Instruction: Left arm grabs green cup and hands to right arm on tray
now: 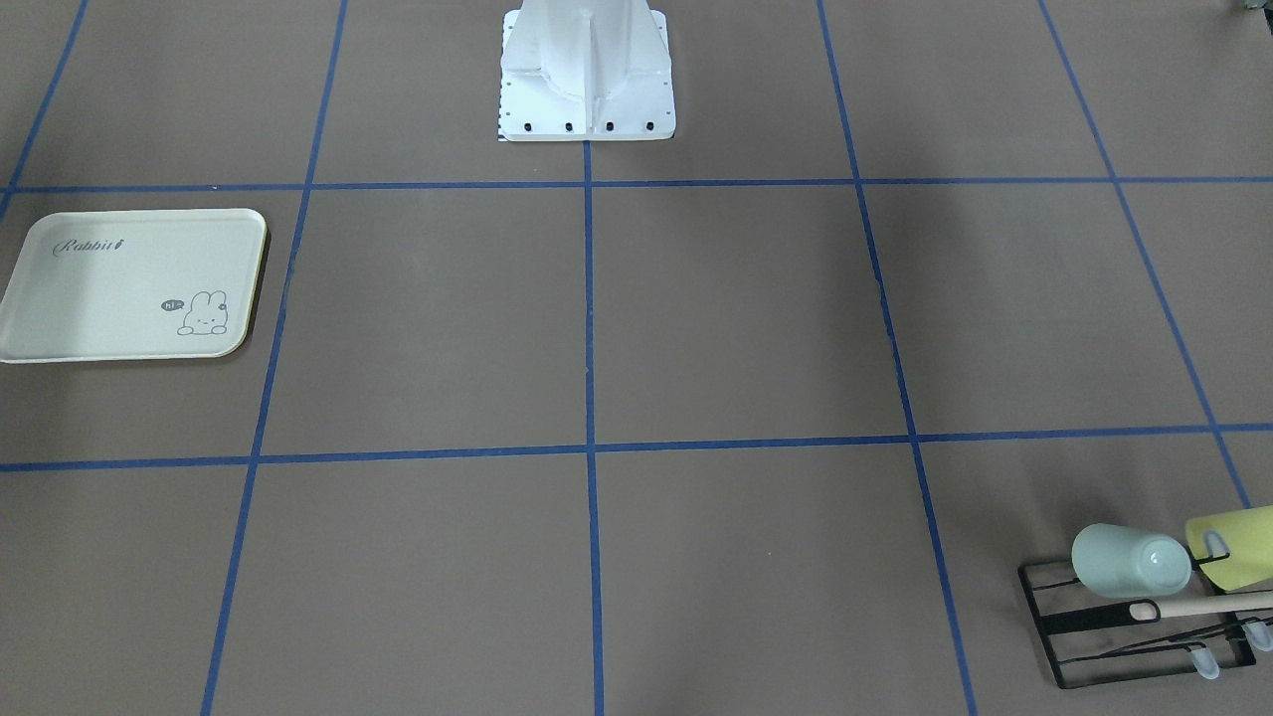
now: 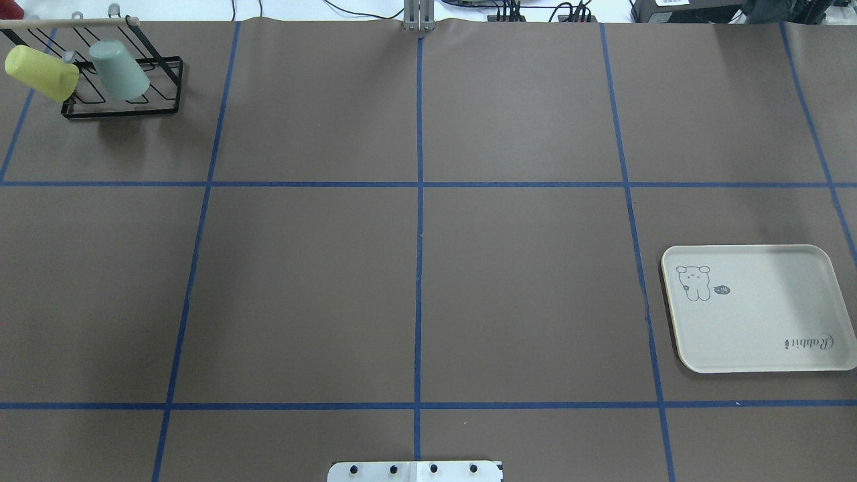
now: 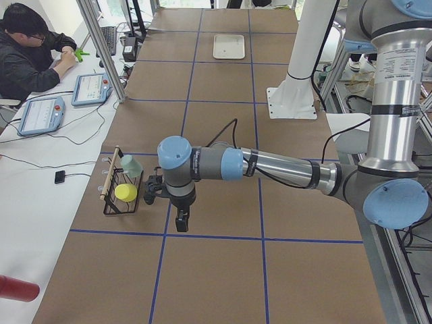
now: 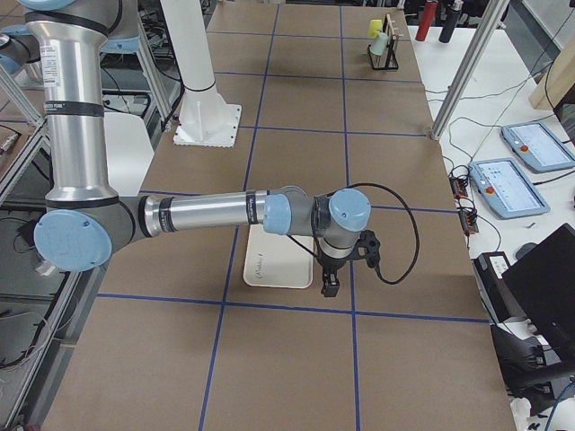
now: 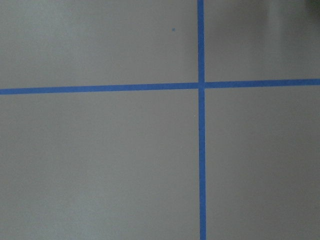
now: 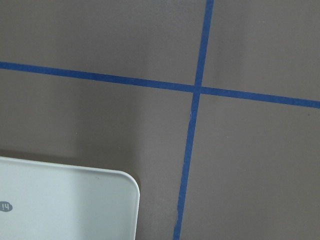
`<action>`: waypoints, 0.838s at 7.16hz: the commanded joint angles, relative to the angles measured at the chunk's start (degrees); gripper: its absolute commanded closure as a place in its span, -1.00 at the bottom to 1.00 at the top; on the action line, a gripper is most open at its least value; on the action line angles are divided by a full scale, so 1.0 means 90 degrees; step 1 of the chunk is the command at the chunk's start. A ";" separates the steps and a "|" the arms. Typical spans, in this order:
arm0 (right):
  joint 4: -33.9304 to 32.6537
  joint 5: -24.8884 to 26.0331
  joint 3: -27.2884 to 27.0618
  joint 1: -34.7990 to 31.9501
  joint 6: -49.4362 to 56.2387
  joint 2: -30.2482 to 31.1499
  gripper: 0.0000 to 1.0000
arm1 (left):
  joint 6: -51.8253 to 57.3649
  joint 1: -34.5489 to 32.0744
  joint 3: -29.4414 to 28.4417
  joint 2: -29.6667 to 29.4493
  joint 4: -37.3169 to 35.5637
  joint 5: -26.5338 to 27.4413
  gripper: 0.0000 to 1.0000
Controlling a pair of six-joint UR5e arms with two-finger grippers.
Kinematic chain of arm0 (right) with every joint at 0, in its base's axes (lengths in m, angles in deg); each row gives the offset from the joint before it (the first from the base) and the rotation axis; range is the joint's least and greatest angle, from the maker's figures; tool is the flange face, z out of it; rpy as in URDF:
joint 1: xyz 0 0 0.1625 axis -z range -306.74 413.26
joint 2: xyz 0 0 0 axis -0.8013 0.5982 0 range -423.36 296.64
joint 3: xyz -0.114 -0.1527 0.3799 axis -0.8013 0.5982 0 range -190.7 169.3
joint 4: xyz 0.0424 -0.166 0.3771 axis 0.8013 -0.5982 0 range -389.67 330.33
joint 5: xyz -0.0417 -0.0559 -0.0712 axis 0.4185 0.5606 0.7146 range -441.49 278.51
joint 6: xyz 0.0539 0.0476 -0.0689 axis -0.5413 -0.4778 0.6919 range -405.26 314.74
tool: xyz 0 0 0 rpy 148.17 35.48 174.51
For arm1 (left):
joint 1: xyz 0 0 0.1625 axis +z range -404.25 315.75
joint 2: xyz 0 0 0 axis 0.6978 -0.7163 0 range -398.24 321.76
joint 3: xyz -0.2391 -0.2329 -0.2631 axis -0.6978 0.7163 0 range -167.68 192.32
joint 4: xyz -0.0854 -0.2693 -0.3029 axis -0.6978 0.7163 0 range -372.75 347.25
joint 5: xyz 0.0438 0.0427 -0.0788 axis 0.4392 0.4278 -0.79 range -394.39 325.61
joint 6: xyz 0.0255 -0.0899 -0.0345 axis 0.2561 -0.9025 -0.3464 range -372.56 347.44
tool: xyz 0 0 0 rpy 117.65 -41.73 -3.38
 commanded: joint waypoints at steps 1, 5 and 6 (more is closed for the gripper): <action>0.0000 -0.0006 -0.0004 0.0000 0.0000 -0.0007 -0.98 | -0.0051 0.0084 0.0138 -0.1108 -0.0835 0.0080 -1.00; 0.0010 0.0004 0.0006 0.0000 0.0000 -0.0027 -0.98 | -0.1654 0.1564 0.0911 -0.1660 -0.0090 0.0441 -1.00; 0.0010 0.0004 0.0006 0.0000 0.0010 -0.0027 -0.98 | -0.2233 0.1811 0.0824 -0.1679 0.0592 0.0510 -1.00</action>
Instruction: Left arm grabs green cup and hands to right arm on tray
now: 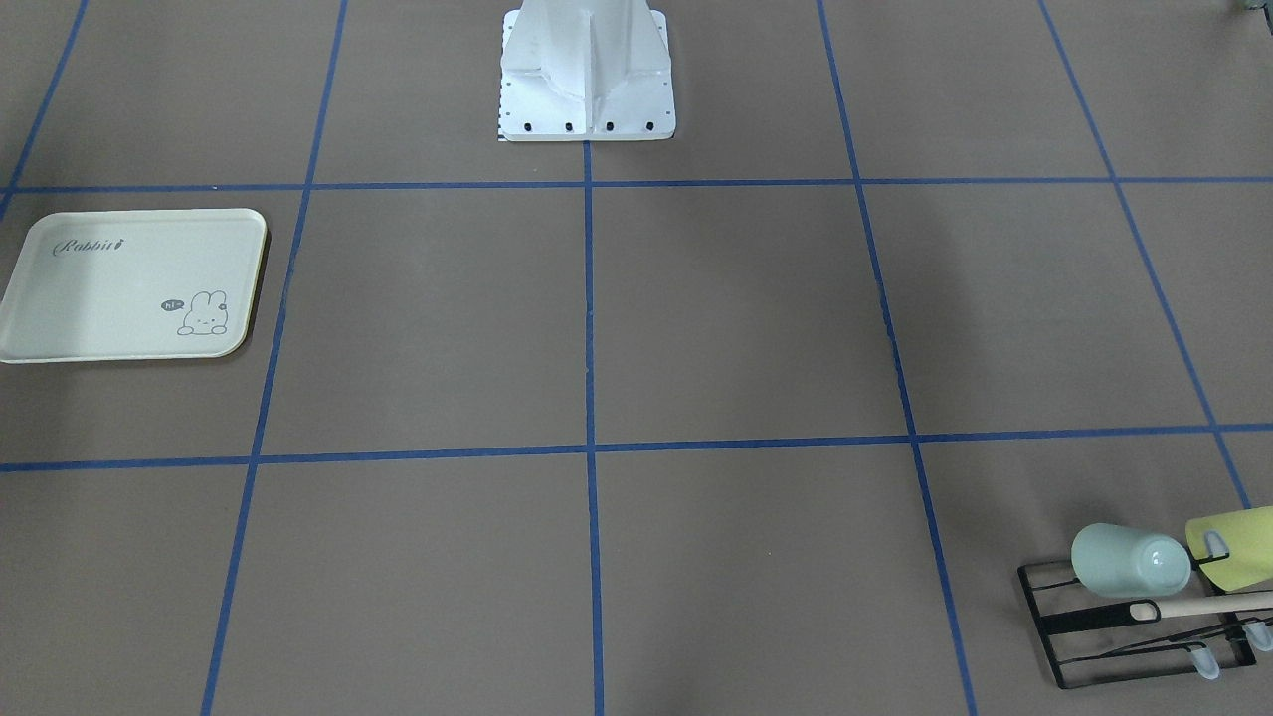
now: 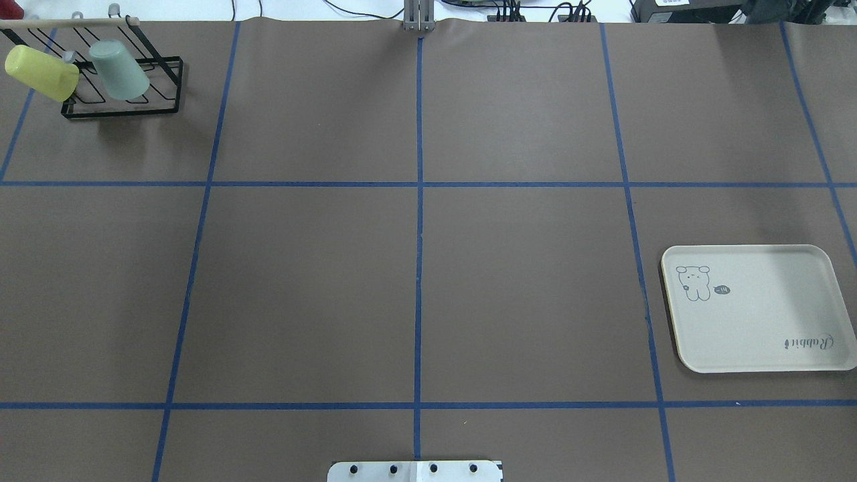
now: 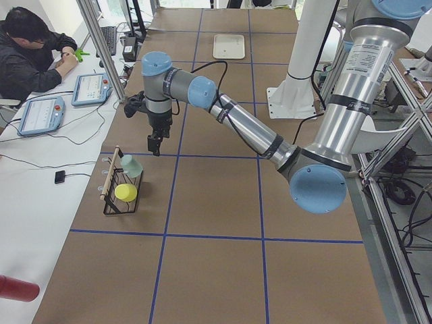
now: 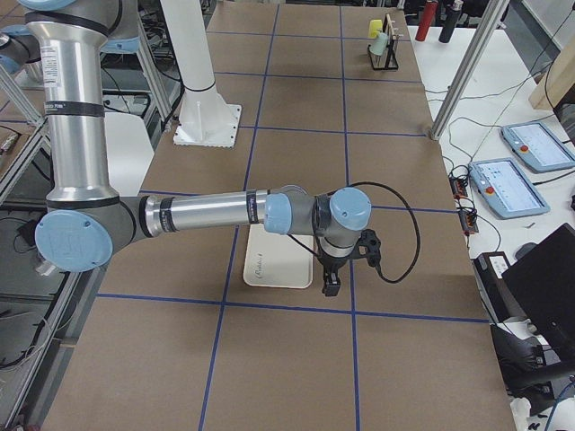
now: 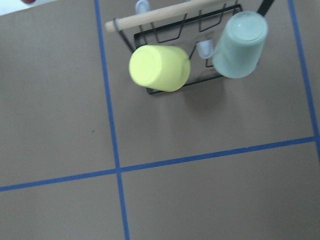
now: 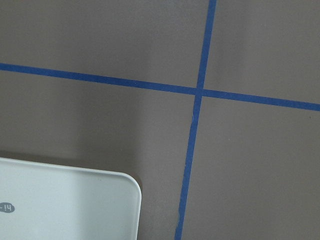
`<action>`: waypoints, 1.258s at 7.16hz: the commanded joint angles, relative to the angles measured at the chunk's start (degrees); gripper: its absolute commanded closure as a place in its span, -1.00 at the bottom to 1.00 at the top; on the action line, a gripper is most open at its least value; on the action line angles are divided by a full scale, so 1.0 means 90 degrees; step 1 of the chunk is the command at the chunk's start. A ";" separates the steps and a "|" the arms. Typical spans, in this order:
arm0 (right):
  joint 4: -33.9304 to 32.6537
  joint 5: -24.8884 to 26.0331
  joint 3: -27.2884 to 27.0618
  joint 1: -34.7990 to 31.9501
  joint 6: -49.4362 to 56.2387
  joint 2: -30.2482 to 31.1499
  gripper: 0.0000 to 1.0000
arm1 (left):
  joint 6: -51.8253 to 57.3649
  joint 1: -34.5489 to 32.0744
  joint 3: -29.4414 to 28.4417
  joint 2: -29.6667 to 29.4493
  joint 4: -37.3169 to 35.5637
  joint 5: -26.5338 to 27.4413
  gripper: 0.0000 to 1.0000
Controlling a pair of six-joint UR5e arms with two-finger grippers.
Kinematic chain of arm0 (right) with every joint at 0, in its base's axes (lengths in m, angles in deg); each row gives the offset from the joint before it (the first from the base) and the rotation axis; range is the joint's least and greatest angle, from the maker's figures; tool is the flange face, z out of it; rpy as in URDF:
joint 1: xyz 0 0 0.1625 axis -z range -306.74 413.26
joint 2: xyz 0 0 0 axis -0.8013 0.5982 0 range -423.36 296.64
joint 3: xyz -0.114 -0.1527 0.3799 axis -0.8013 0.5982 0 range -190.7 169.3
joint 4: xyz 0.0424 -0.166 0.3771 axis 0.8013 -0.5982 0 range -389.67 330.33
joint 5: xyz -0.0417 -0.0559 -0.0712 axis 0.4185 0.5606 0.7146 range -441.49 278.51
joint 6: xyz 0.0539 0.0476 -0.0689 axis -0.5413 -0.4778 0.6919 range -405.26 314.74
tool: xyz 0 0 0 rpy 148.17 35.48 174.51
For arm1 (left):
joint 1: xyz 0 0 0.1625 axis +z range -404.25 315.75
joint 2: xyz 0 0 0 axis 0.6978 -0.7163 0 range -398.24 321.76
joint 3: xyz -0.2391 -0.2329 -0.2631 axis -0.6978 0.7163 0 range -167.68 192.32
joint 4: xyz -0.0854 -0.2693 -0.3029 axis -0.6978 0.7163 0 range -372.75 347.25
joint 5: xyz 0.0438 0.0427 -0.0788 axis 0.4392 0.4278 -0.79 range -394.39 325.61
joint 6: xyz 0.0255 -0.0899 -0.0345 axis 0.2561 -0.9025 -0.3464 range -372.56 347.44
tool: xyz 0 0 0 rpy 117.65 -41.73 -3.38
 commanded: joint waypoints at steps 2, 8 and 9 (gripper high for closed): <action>0.0004 0.0004 0.0033 0.0000 0.0008 -0.0004 -0.98 | -0.2282 0.0474 -0.0810 0.0000 0.2587 0.0144 -1.00; 0.0004 -0.0006 0.0024 0.0000 -0.0002 -0.0024 -0.98 | -0.4492 0.1381 -0.2473 -0.0067 0.5446 0.2564 -0.99; 0.0004 0.0004 0.0033 0.0000 -0.0002 -0.0014 -0.98 | -0.4544 0.1585 -0.2543 -0.0126 0.5516 0.3068 -0.99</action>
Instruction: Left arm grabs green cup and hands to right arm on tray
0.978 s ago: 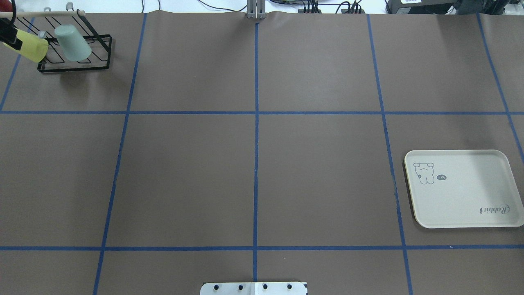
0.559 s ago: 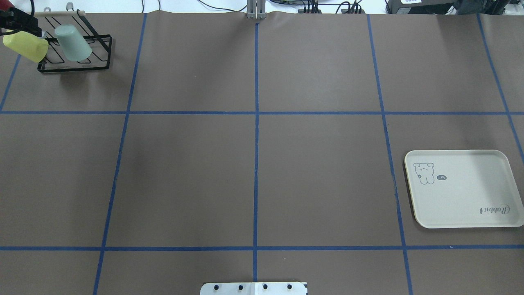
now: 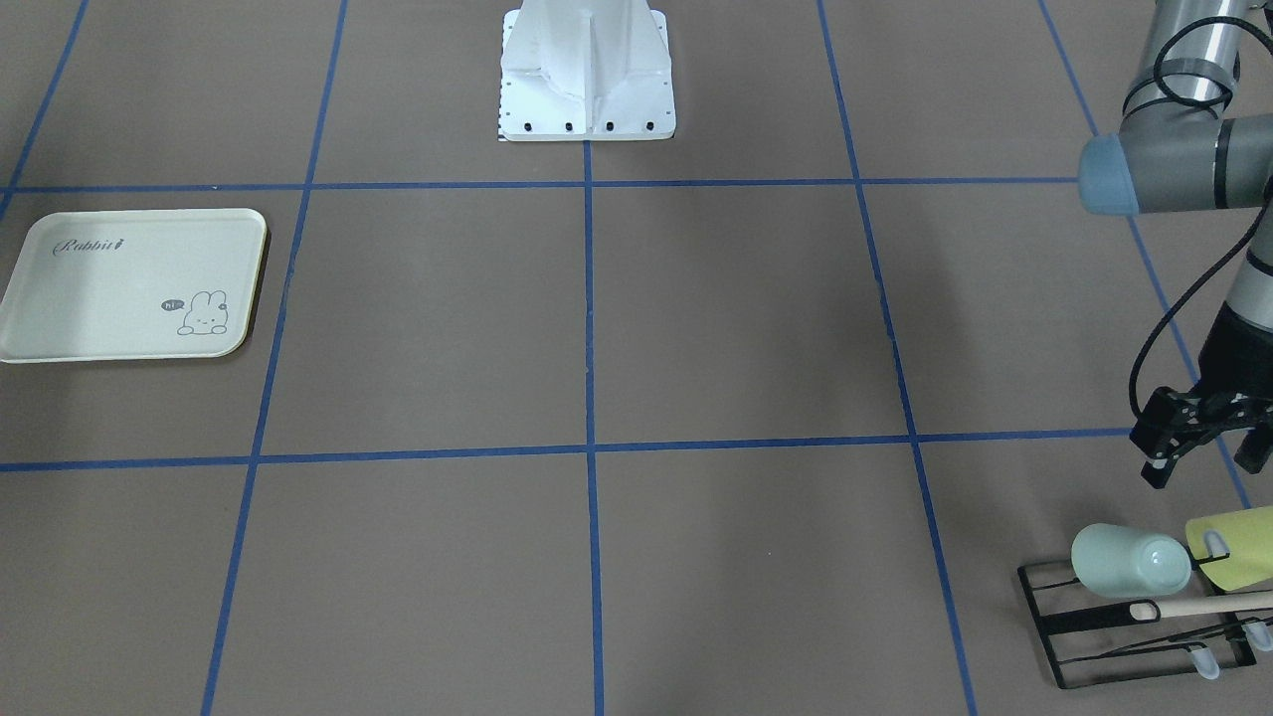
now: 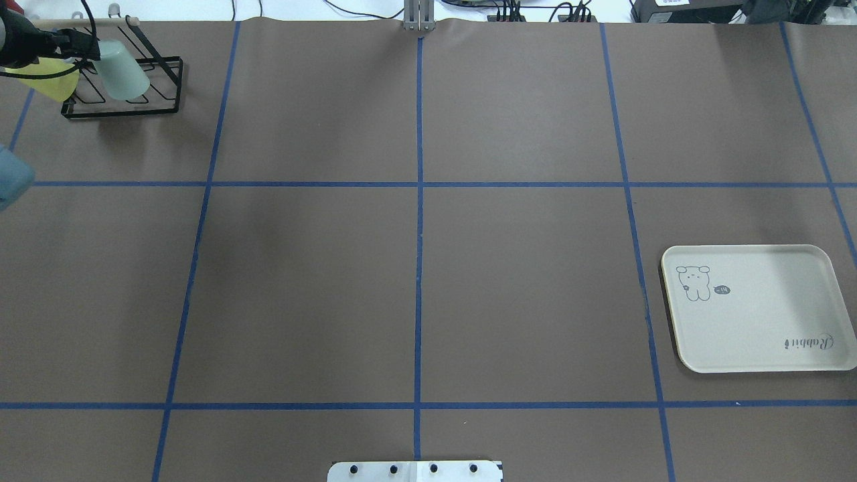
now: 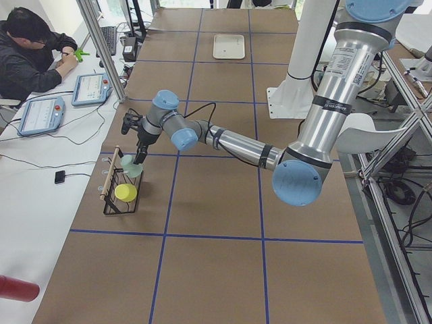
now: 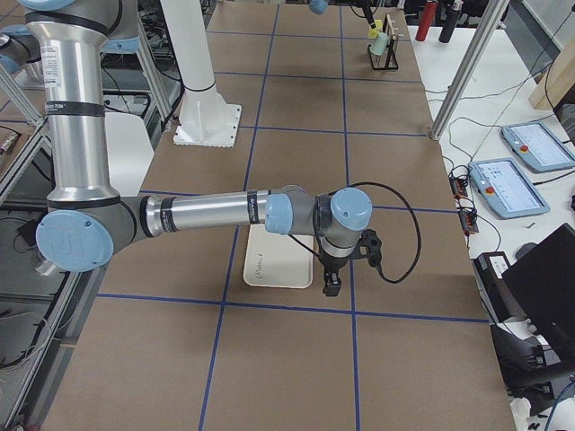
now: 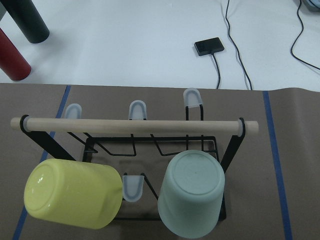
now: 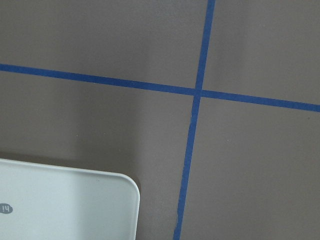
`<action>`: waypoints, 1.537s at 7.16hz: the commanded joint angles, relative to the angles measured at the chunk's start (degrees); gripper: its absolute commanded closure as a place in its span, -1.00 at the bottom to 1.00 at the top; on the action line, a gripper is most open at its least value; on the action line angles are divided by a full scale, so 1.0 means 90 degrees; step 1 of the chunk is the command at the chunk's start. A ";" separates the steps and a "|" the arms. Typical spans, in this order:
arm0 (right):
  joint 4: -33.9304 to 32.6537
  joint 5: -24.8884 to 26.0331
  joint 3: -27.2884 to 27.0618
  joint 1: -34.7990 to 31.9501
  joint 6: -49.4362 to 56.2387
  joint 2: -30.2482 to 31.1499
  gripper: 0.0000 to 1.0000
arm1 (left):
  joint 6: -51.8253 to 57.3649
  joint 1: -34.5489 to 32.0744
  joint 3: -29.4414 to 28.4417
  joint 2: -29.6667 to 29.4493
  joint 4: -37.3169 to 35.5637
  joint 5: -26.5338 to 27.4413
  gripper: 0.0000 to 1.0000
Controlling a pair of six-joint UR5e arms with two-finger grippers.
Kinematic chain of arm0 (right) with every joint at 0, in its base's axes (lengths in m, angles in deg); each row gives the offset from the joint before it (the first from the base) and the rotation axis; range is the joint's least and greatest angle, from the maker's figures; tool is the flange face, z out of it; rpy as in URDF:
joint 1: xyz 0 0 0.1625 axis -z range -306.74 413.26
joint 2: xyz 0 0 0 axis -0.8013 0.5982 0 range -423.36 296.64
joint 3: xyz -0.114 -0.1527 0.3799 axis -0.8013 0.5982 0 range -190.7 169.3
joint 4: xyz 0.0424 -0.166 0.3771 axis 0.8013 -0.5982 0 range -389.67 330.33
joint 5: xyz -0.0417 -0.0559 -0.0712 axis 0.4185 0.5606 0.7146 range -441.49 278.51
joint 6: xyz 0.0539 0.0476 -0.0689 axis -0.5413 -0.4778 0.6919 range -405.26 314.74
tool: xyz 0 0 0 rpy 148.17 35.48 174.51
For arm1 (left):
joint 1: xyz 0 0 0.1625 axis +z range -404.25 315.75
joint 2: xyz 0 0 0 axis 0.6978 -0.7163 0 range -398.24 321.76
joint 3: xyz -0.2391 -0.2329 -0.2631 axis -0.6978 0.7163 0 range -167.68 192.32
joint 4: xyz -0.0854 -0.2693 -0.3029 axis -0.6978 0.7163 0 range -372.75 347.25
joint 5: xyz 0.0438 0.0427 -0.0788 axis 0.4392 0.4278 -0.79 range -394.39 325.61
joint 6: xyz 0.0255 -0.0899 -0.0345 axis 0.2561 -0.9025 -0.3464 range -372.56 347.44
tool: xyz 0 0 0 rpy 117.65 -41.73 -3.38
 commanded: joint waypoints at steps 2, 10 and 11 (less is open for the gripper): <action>0.0000 0.0003 0.0006 0.0000 -0.0001 -0.0002 -0.98 | -0.0210 0.0517 -0.0263 -0.0110 0.0353 0.1093 -0.99; 0.0000 0.0003 -0.0003 0.0000 -0.0001 -0.0002 -0.98 | -0.0484 0.0840 -0.1386 -0.0374 0.1272 0.1632 -0.99; 0.0000 0.0003 -0.0003 0.0000 -0.0001 0.0007 -0.98 | -0.0474 0.0840 -0.1570 -0.0519 0.1282 0.1632 -0.99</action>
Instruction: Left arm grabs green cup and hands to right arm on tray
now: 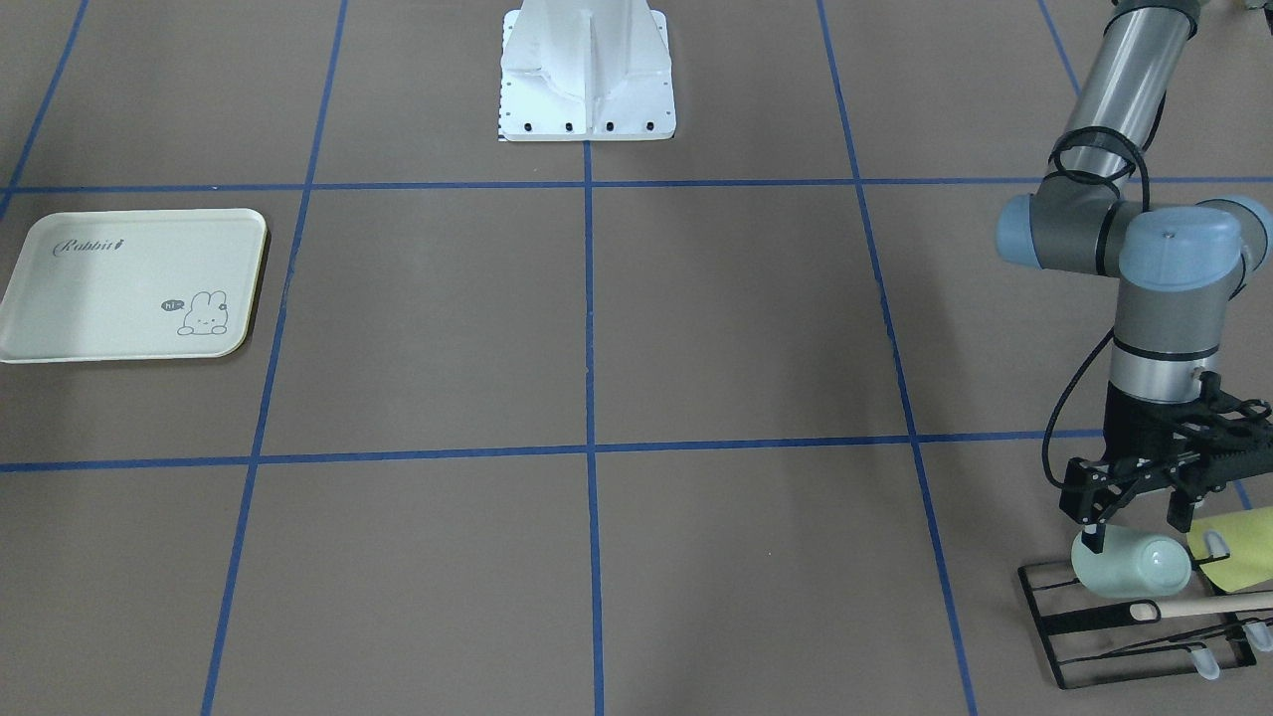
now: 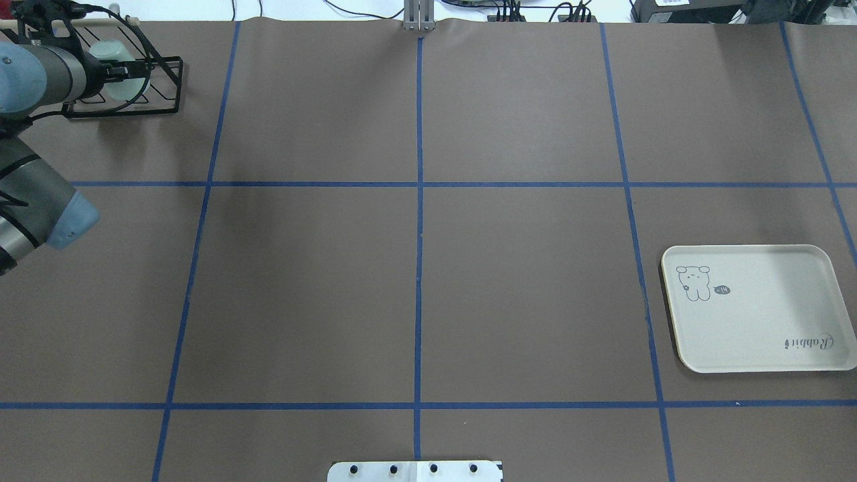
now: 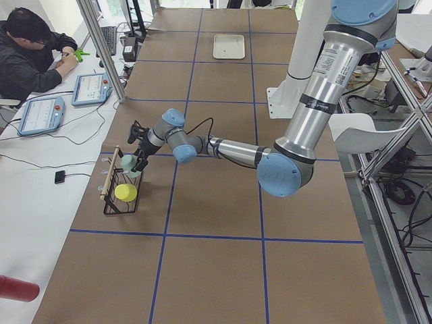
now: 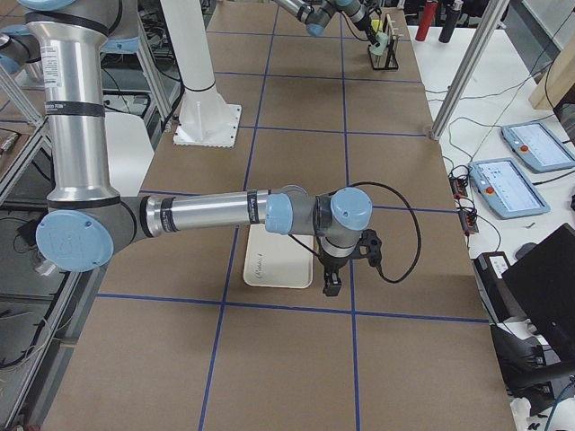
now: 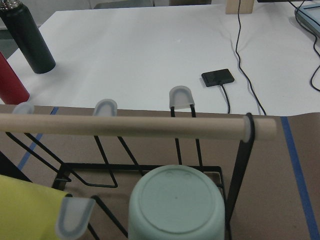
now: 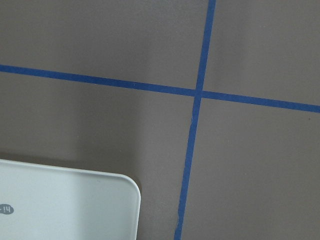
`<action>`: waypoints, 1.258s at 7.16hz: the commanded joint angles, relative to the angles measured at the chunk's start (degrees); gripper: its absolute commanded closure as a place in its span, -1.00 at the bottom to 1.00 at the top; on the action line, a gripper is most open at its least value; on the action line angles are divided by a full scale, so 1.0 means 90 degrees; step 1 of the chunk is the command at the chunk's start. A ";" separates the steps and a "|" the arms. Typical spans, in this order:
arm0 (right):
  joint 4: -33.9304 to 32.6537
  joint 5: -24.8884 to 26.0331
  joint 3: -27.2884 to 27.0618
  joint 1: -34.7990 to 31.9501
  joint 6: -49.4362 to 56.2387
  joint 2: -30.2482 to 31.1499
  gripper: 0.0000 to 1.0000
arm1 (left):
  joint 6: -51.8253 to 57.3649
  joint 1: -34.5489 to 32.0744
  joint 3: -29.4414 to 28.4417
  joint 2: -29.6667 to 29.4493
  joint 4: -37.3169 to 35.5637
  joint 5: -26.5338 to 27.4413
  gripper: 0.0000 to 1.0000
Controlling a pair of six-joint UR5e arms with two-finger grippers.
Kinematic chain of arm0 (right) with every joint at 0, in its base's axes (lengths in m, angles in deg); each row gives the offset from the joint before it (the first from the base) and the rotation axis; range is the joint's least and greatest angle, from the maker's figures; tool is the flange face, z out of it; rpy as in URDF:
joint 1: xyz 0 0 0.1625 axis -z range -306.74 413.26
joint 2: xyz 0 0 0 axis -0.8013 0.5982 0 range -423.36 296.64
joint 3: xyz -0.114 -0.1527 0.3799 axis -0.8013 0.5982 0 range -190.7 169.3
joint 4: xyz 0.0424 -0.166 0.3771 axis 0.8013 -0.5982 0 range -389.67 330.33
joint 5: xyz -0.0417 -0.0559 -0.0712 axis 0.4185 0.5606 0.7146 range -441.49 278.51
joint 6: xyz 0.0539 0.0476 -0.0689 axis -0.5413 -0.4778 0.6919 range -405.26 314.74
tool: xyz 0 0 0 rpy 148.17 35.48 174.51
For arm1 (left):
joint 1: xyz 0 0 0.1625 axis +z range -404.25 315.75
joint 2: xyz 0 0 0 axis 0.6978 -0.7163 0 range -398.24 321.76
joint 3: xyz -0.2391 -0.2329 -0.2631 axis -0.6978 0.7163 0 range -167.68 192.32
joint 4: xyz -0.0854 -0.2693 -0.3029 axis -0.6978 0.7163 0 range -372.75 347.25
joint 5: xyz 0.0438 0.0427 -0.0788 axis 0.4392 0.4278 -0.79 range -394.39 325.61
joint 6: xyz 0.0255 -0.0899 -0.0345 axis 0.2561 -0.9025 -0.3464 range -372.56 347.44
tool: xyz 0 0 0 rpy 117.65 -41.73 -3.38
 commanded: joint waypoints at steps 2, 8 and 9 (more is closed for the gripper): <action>0.0000 0.0000 -0.0001 0.0000 0.0000 -0.0002 -0.98 | 0.0038 0.0004 -0.0404 -0.0291 0.0025 0.0000 -0.98; 0.0000 0.0000 -0.0001 0.0000 0.0000 0.0008 -0.98 | 0.0223 -0.0055 -0.0473 -0.0291 0.0025 0.0146 -0.85; 0.0000 0.0000 0.0009 0.0000 0.0000 0.0008 -0.98 | 0.0418 -0.0103 -0.0473 -0.0291 0.0025 0.0147 -0.83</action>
